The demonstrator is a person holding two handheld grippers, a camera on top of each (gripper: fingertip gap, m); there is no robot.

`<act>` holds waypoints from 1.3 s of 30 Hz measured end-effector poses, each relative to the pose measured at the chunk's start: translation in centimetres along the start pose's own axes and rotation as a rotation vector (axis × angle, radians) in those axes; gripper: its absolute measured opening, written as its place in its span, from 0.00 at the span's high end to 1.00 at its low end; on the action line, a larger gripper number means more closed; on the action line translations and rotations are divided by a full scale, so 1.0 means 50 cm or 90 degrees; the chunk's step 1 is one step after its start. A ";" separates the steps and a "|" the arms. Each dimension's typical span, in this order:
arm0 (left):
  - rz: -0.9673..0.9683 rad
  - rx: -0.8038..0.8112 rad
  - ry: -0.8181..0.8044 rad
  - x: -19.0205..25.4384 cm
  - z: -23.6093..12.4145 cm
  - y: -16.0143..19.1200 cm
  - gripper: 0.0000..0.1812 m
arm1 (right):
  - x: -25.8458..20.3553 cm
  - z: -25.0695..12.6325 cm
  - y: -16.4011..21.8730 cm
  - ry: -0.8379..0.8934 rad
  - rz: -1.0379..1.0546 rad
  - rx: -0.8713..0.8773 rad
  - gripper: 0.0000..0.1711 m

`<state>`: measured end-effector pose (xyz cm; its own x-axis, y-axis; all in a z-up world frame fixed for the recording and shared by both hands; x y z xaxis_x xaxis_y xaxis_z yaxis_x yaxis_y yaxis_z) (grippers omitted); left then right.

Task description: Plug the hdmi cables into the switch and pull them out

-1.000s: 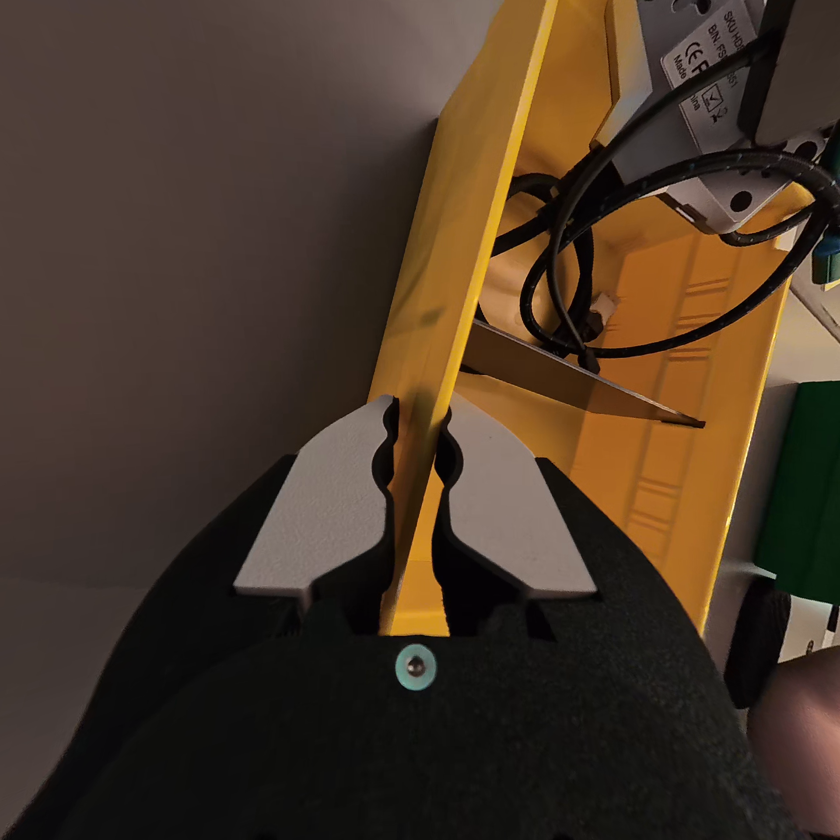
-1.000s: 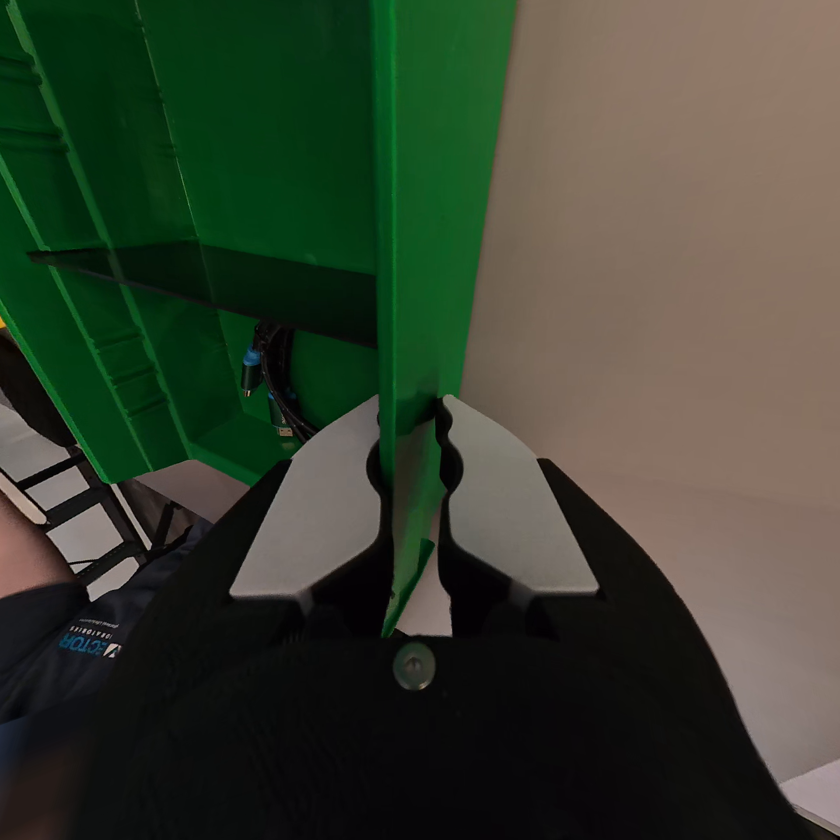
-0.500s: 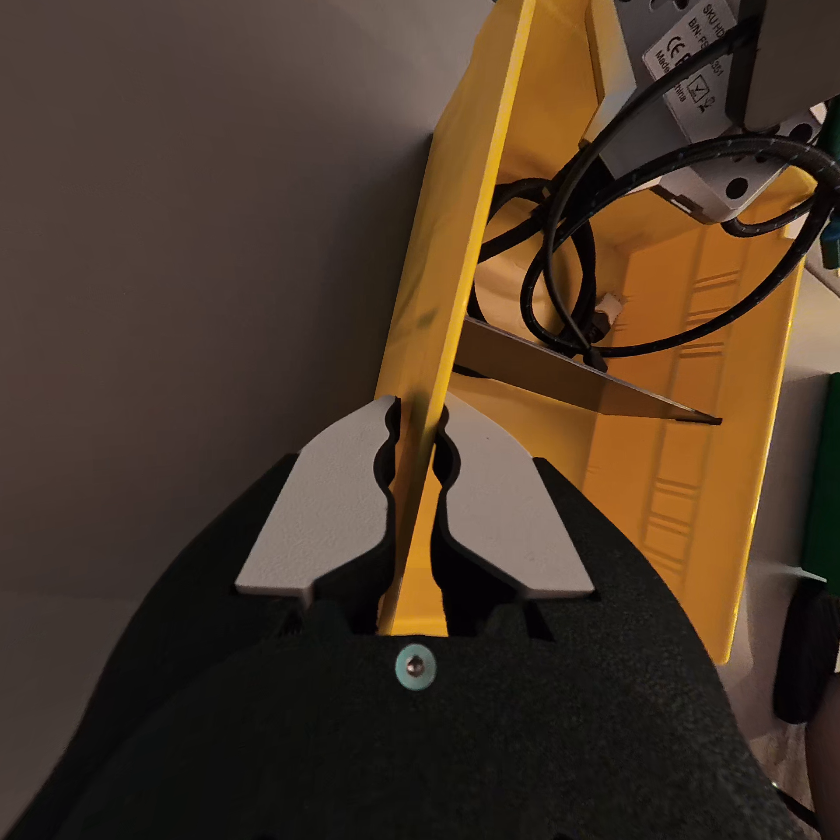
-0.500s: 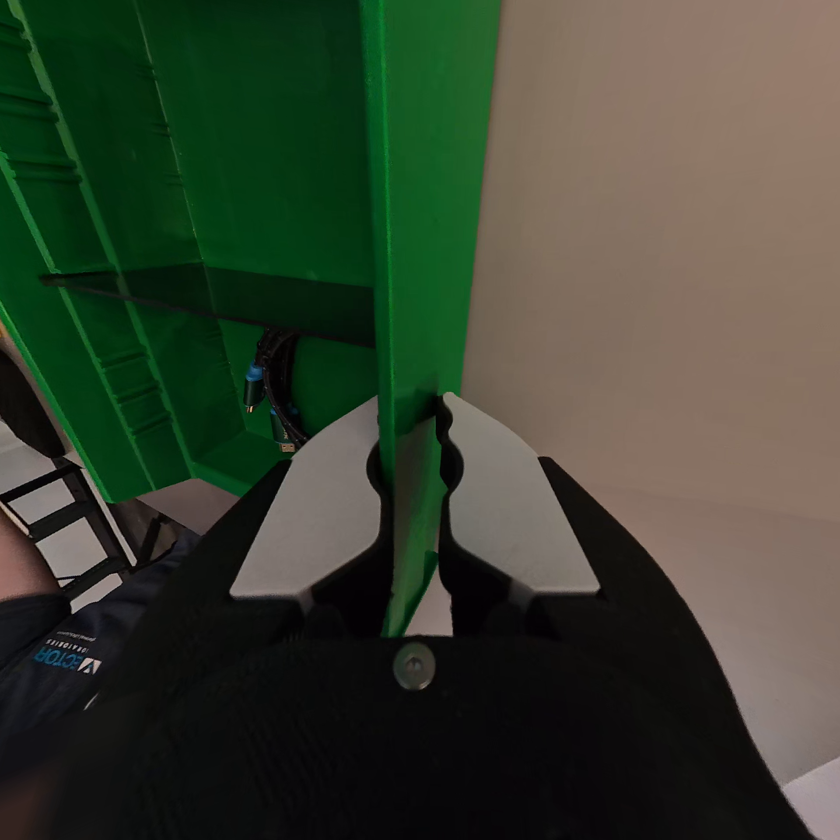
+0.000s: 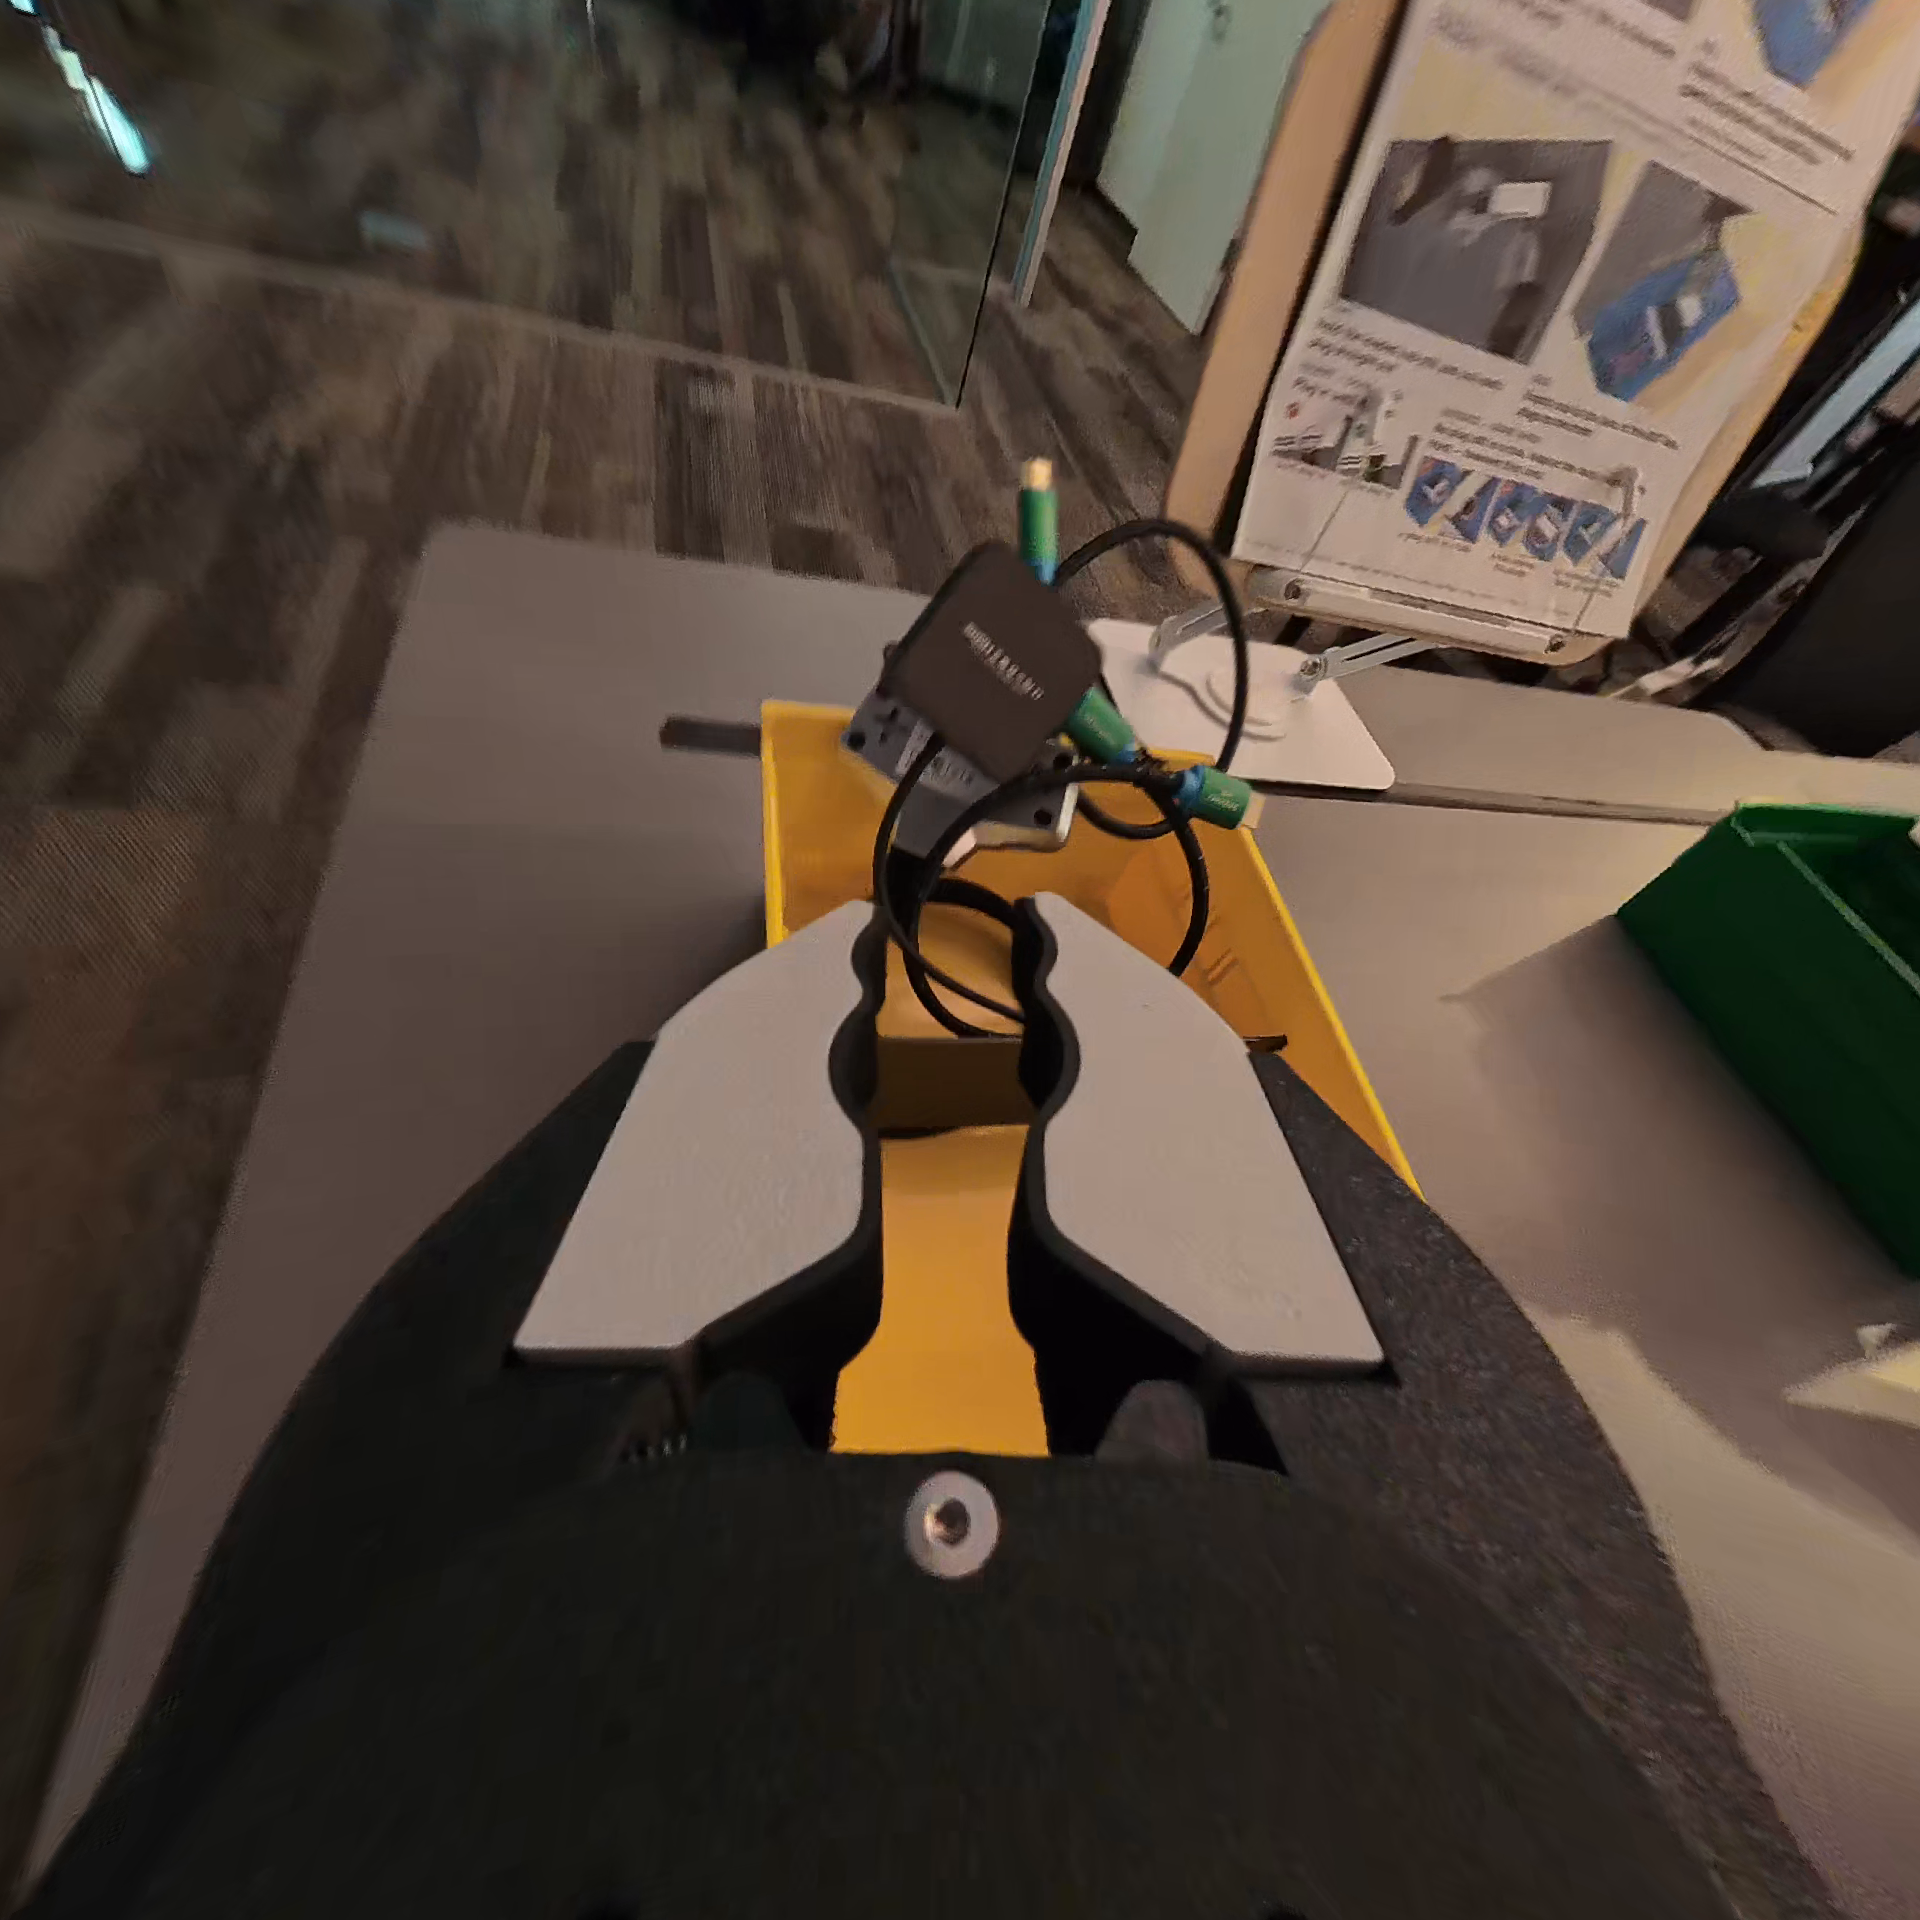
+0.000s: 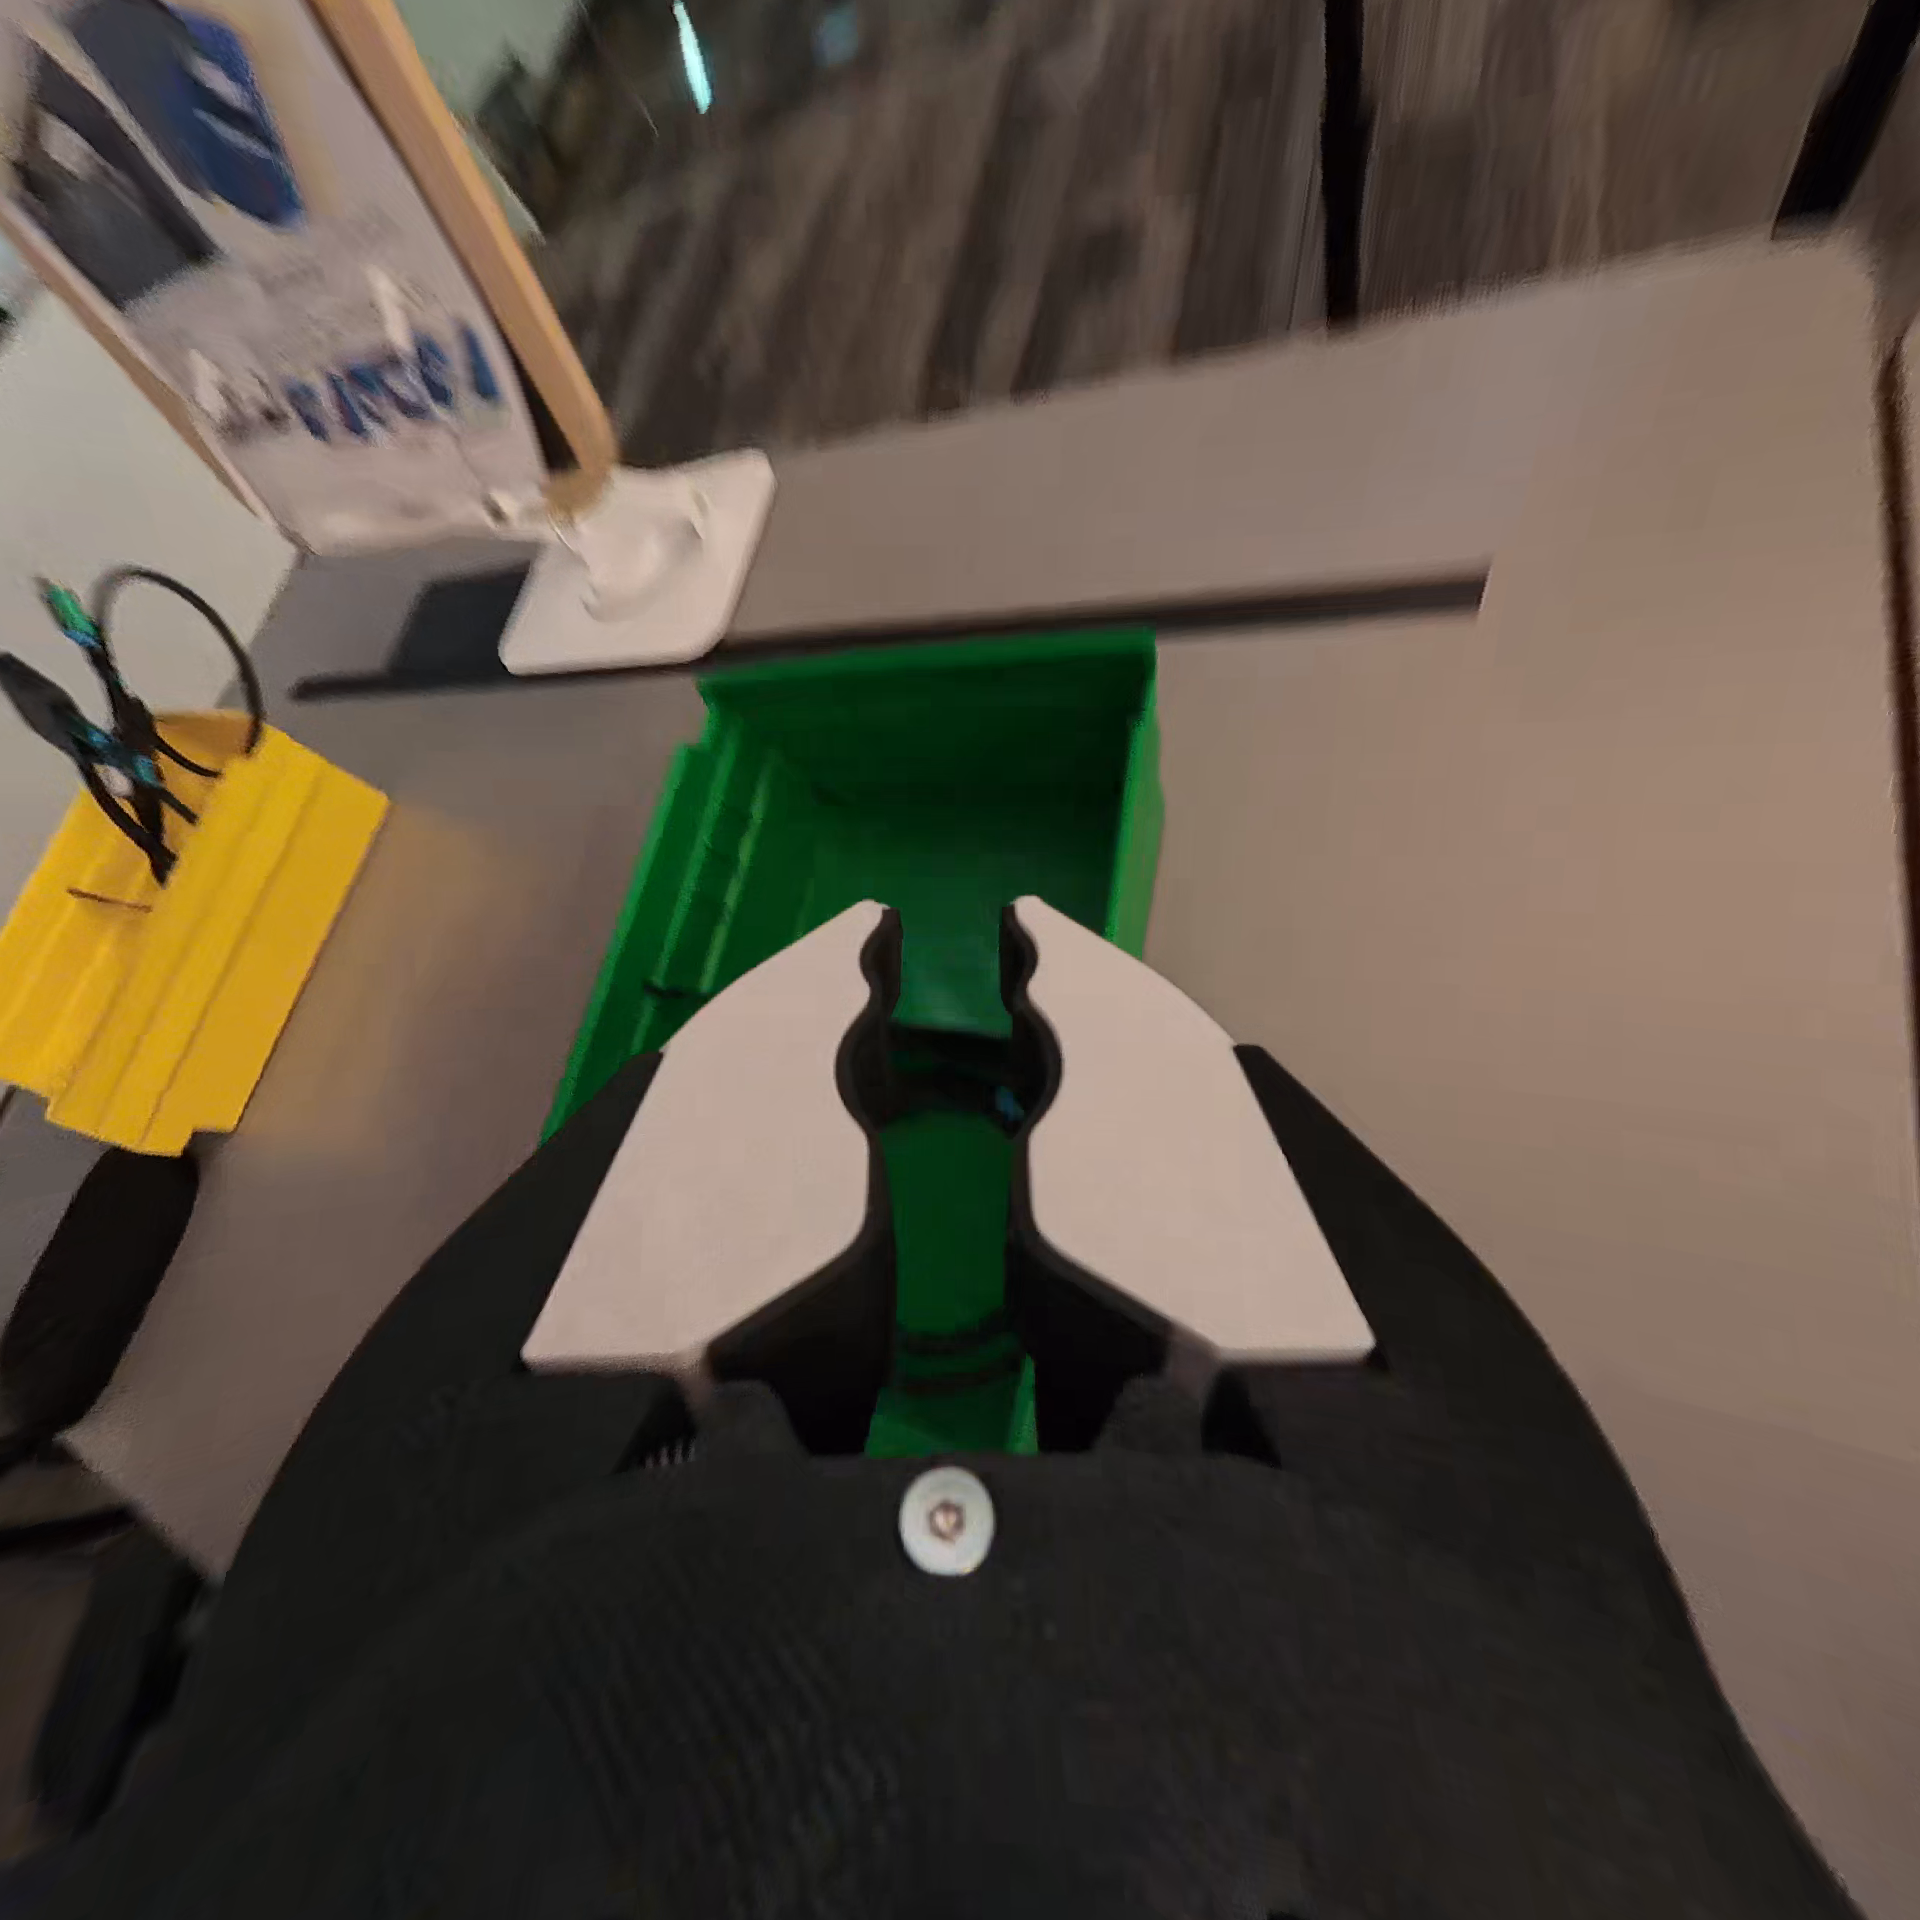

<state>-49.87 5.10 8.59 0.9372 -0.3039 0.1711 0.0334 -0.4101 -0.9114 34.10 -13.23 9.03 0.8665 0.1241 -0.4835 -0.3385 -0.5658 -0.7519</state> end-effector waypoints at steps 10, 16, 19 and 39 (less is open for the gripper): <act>0.195 0.233 -0.118 0.109 -0.090 -0.035 0.98 | -0.131 -0.077 -0.056 0.027 -0.312 0.279 0.88; 0.209 0.247 -0.054 0.144 -0.092 -0.021 0.96 | -0.189 -0.059 -0.043 0.046 -0.516 0.434 0.85; 0.205 0.223 -0.041 0.157 -0.076 -0.016 0.96 | -0.214 -0.029 -0.042 -0.039 -0.525 0.406 0.85; 0.387 -0.015 -0.080 0.182 0.162 -0.014 0.82 | -0.283 0.013 -0.015 -0.249 -0.624 0.361 0.99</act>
<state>-38.55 9.62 7.76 0.8195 -0.3864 -0.4232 -0.5261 -0.2144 -0.8230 21.88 -14.04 16.14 0.7084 0.5972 0.3763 0.2054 0.3357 -0.9193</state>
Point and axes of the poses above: each gripper's, where its closed fingertips meet, z out along the fingers, y out of its underside, x = y × z across the jaws, the point moved 8 cm from there along -z, back along the fingers, and after that the axes turned 10 degrees about -y, right-handed, at the moved point
